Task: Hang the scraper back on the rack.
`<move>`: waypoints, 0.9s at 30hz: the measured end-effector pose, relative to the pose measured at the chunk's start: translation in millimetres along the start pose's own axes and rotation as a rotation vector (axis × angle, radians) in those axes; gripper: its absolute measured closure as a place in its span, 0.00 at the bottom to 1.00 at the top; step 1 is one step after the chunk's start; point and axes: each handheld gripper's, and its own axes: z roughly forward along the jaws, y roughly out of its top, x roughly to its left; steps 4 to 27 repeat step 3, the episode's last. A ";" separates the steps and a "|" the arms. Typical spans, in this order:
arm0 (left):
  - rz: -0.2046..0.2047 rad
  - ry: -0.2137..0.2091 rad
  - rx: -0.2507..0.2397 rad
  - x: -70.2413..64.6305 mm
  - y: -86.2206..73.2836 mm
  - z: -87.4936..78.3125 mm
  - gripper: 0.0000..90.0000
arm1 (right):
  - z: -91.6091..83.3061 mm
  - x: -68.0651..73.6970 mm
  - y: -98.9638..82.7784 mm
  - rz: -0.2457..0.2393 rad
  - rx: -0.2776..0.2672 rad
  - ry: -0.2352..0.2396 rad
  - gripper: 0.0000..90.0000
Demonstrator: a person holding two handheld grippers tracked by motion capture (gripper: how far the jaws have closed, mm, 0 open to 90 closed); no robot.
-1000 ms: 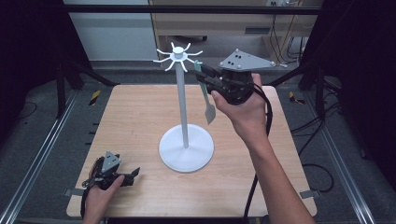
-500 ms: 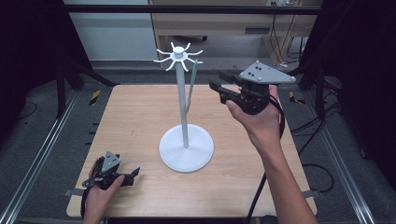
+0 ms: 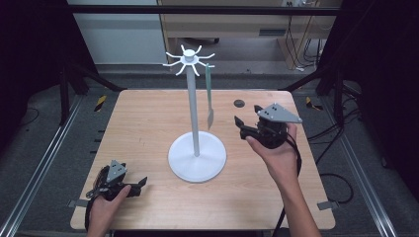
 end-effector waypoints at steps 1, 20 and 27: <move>0.000 0.000 0.000 0.2 0.0 0.0 0.03 | 3.0 -0.8 -11.8 0.013 0.022 -0.022 0.19; 0.002 0.000 0.000 0.4 0.0 0.2 0.03 | 6.7 -1.7 -29.0 0.029 0.051 -0.047 0.14; 0.002 0.000 0.000 0.4 0.0 0.2 0.03 | 6.7 -1.7 -29.0 0.029 0.051 -0.047 0.14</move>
